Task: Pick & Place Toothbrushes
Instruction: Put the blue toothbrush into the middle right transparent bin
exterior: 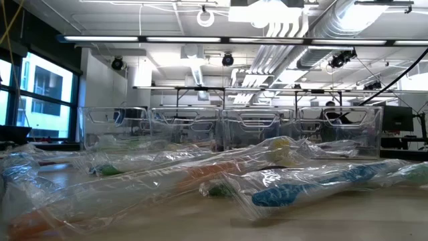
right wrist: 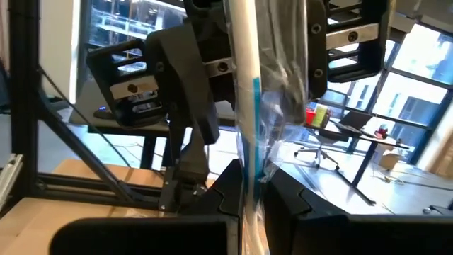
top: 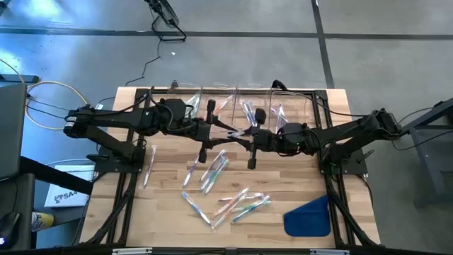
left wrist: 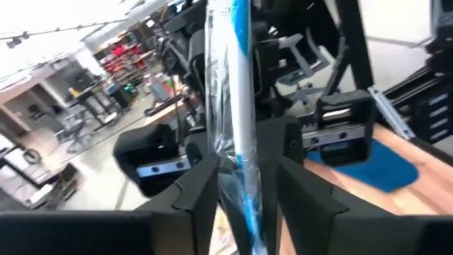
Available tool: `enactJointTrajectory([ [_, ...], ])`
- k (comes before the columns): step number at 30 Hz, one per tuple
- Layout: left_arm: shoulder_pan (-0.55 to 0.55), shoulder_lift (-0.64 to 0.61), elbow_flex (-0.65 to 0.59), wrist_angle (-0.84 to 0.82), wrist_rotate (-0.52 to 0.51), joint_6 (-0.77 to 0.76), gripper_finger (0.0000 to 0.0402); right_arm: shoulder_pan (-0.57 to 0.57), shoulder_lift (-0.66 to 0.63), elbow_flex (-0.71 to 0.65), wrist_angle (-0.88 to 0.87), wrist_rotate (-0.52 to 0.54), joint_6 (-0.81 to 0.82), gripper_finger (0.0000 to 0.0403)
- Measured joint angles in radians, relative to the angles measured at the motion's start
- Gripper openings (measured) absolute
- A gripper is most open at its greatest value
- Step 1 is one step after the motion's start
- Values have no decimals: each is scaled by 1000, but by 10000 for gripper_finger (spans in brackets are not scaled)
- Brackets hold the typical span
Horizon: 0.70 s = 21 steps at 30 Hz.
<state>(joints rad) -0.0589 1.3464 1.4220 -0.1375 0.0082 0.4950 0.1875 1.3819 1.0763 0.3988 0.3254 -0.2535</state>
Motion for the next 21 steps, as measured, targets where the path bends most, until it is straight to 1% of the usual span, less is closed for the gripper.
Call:
enactJointTrajectory([
  [1, 0, -2, 0, -2, -12, 12, 144, 0, 0, 0, 0, 12, 0, 19],
  [4, 1, -34, 0, -65, -40, 135, 154, 0, -5, 0, -19, 70, 0, 19],
  [6, 1, -69, 0, -121, -96, 194, 156, 0, -13, 0, -47, 100, 20, 19],
  [9, 0, -118, 0, -191, -168, 233, 156, -5, -26, 0, -71, 151, 45, 19],
  [12, 0, -166, 0, -257, -222, 243, 157, -16, -29, 0, -76, 191, 61, 19],
  [14, 0, -193, 1, -306, -254, 241, 157, -34, -29, 0, -93, 223, 101, 19],
  [16, 0, -214, 1, -389, -282, 228, 157, -65, -29, 0, -138, 245, 156, 19],
  [18, 0, -227, 1, -472, -307, 195, 157, -108, -29, 0, -207, 239, 240, 19],
  [21, 0, -233, 1, -589, -315, 149, 157, -189, -28, 0, -321, 203, 396, 19],
])
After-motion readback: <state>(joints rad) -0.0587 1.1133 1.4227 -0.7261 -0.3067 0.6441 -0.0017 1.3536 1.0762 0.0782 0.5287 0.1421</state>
